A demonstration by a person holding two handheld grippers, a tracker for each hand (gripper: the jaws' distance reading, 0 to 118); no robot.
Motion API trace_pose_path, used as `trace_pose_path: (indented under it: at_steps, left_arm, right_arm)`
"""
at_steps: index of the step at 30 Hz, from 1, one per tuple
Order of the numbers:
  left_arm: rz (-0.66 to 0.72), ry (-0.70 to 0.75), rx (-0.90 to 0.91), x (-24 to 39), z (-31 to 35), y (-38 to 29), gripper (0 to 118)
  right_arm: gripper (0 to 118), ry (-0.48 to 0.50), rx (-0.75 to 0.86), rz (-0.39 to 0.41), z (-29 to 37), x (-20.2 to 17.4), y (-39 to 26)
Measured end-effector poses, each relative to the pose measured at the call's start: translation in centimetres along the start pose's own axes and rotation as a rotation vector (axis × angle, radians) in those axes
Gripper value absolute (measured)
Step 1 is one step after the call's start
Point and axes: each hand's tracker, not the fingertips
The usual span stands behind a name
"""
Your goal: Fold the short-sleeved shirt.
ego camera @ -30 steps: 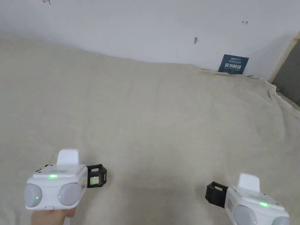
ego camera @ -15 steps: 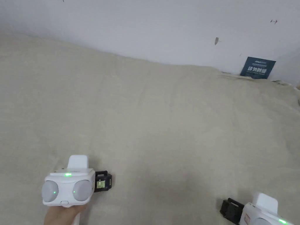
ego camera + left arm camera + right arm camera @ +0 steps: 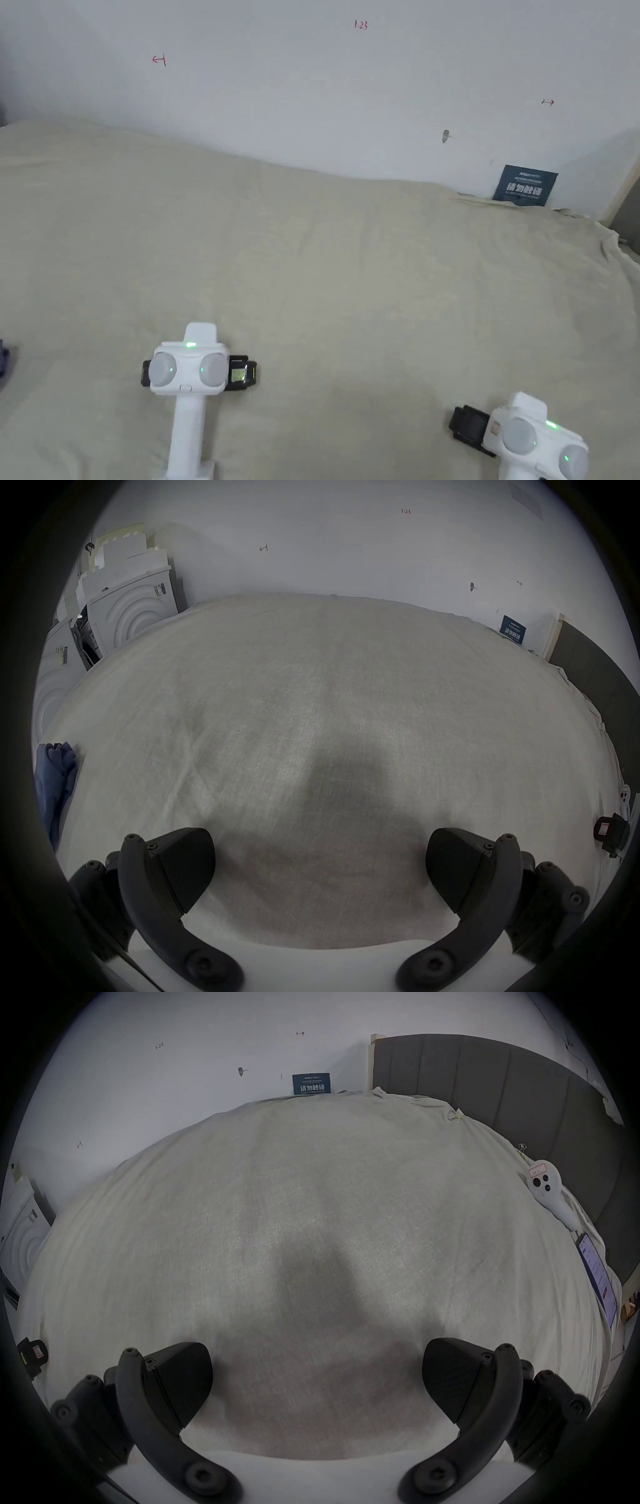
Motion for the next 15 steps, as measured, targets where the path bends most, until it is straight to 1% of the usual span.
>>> trace_pose_path:
  at_steps: [15]
  left_arm:
    - [0.000, 0.000, -0.004, -0.15, -0.56, 0.11, 118]
  right_arm:
    - [118, 0.001, 0.000, -0.001, -0.09, -0.21, -0.03]
